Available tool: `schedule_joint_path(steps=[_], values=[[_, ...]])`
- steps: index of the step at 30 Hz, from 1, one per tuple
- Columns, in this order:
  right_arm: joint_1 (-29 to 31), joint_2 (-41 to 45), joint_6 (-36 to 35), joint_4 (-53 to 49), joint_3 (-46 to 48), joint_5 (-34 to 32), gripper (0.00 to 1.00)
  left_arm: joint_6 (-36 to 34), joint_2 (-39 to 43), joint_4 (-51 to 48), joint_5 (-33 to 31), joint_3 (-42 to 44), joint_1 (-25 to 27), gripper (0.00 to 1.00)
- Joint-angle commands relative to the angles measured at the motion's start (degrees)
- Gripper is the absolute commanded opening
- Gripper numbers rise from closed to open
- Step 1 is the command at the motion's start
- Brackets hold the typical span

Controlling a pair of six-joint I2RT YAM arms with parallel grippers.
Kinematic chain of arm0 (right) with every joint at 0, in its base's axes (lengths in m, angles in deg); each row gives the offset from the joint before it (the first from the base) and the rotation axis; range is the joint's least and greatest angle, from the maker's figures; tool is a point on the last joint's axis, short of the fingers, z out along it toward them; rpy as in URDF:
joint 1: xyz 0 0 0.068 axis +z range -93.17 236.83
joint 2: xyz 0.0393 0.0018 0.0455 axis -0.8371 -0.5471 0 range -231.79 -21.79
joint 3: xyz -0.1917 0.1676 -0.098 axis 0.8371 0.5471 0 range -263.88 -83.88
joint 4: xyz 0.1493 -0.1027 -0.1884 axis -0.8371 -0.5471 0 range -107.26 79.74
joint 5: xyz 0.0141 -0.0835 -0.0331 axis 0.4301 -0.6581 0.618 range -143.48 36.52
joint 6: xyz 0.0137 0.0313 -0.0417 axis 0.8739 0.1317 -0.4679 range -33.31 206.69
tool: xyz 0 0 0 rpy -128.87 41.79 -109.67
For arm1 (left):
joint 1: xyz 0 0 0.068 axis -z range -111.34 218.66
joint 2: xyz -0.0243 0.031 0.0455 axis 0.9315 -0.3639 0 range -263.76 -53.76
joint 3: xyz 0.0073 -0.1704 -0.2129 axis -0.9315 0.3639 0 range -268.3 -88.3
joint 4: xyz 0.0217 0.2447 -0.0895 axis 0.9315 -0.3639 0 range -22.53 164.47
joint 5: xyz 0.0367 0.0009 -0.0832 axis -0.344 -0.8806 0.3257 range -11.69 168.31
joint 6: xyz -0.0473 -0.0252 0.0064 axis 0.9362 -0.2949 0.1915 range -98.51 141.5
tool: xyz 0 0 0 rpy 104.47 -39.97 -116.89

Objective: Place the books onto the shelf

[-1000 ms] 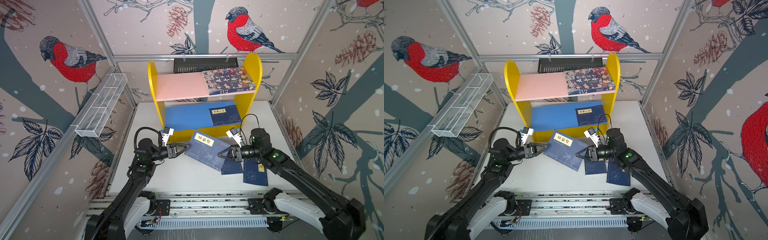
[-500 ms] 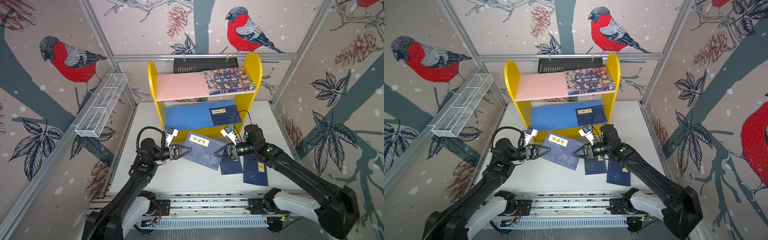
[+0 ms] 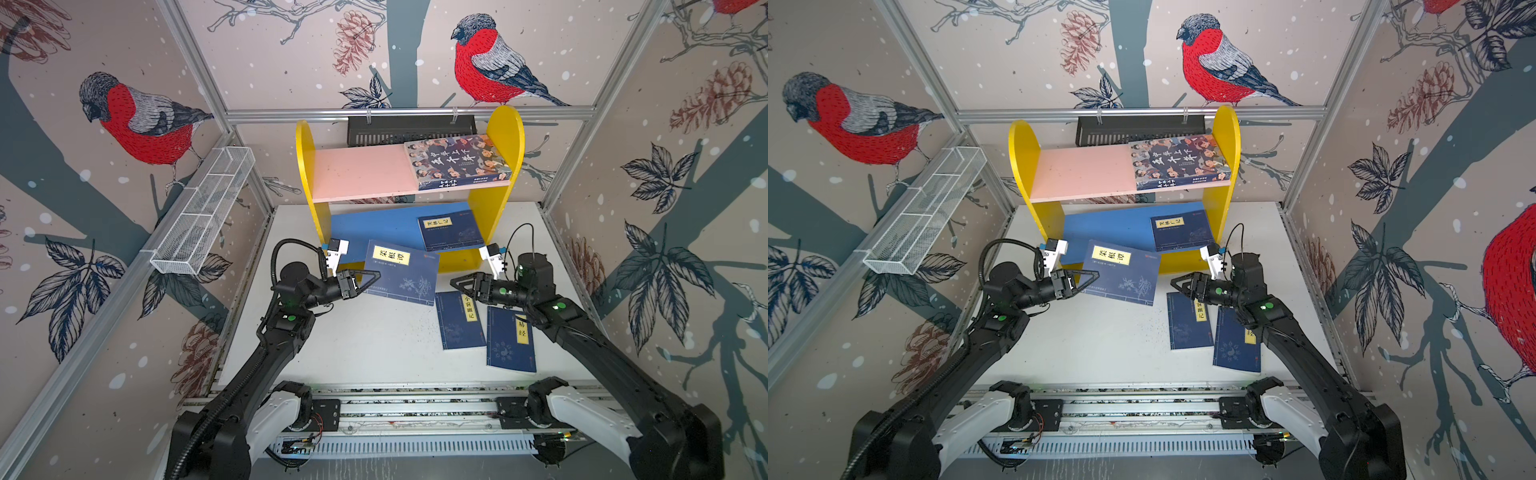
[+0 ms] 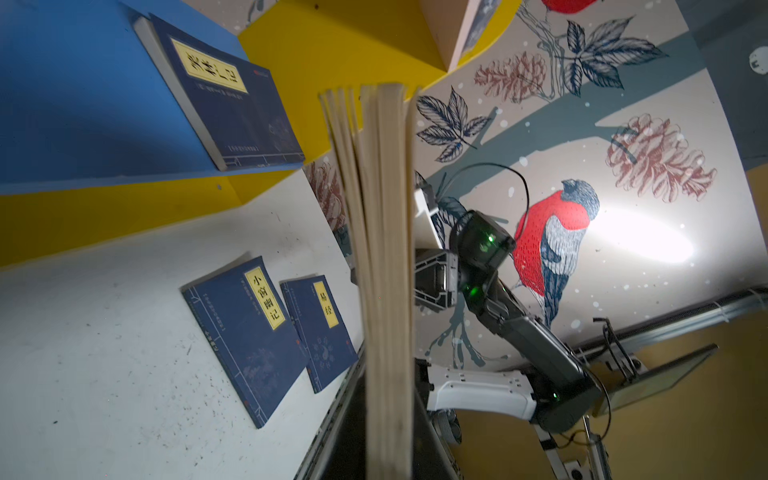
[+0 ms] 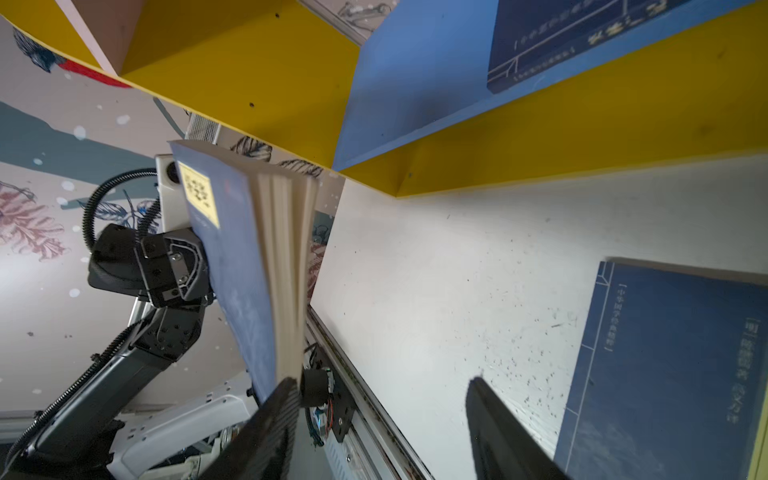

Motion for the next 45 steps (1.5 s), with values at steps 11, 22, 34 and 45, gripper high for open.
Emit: schedule_joint_path(steps=[11, 22, 34, 45], values=[[18.94, 12.28, 25.24, 27.81, 14.29, -26.55, 0.7, 13.99, -6.69, 12.25, -11.44, -0.51, -0.72, 0.0], [30.44, -7.66, 30.29, 55.08, 13.88, -34.48, 0.69, 24.73, -8.65, 21.32, -10.83, 1.34, -0.72, 0.0], [33.57, -16.23, 28.81, 61.97, 8.92, -42.16, 0.66, 25.22, -8.27, 22.85, -9.97, 0.7, -0.29, 0.0], [33.65, -22.7, 28.61, 65.52, 5.77, -43.71, 0.54, 25.61, -7.58, 23.25, -9.71, 1.4, 0.16, 0.0]])
